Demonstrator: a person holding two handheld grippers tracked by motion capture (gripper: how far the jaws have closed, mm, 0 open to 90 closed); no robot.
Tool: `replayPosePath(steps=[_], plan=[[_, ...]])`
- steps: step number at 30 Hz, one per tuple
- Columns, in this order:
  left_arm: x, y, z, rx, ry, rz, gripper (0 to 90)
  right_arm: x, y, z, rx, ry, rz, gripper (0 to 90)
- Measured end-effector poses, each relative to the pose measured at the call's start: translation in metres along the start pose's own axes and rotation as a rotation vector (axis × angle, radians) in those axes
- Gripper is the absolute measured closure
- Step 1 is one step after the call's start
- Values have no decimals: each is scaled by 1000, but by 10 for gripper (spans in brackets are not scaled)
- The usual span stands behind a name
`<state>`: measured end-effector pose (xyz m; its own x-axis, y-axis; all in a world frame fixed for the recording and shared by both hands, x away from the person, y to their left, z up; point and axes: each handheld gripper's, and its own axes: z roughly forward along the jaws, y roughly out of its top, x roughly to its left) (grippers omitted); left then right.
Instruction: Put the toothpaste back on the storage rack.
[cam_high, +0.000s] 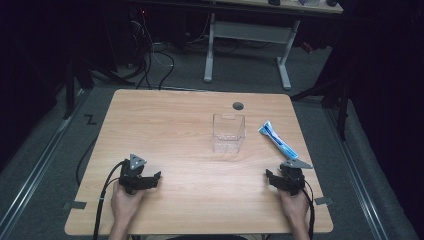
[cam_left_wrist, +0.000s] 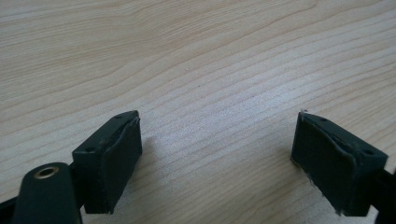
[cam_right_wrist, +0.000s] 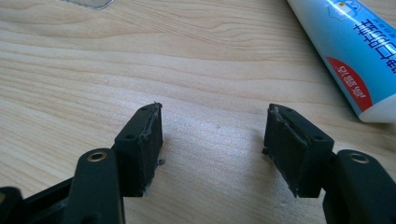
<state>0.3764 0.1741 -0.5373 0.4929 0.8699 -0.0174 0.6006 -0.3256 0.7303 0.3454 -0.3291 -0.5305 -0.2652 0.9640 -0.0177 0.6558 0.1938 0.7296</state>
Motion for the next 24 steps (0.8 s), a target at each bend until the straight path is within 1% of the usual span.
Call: replayPosePath(steps=[18,19,24], plan=[[0,0,0,0,3,-3,168,0,0,0,3,0,2,365],[0,0,0,0,4,-3,168,1,0,0,4,3,-4,351],[0,0,0,0,4,-4,169,1,0,0,4,5,-3,348]])
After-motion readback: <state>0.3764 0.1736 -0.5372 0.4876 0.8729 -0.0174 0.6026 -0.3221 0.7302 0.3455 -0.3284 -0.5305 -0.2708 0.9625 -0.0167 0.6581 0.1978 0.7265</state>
